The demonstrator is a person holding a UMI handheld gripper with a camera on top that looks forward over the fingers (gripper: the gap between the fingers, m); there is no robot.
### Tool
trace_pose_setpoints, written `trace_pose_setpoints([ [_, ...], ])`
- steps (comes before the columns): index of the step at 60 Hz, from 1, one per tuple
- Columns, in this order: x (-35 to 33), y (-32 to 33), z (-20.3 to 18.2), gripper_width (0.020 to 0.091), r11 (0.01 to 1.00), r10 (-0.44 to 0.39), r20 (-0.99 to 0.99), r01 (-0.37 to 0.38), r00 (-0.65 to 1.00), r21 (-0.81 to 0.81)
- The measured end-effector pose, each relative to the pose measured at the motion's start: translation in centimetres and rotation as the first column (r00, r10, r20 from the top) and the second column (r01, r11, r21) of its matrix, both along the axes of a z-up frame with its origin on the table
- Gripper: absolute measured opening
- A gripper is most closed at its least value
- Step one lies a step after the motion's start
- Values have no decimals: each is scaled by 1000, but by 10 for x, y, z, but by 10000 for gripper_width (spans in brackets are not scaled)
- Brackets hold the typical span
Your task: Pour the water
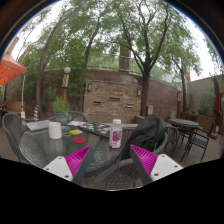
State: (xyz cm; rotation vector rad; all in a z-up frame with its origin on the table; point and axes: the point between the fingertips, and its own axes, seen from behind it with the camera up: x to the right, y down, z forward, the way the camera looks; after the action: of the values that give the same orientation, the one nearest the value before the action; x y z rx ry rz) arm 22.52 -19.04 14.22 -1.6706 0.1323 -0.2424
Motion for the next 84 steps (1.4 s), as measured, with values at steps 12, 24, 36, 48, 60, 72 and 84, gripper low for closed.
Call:
trace_pose_setpoints([
  [12,0,17,1,849,999,37,-21,-36,999,36],
  [24,14,64,-7,849,995,82,-36,-80,996,58],
  [36,46,162,-25,848,997,73,-7,-73,997,36],
  [48,88,248,-48,847,1000,16,-34,-16,999,9],
  [60,101,296,-61,726,999,-27,7,27,1000,-22],
  [72,90,295,-60,510,996,-26,78,32,997,-83],
  [84,8,307,19,478,997,-21,393,49,919,-62],
])
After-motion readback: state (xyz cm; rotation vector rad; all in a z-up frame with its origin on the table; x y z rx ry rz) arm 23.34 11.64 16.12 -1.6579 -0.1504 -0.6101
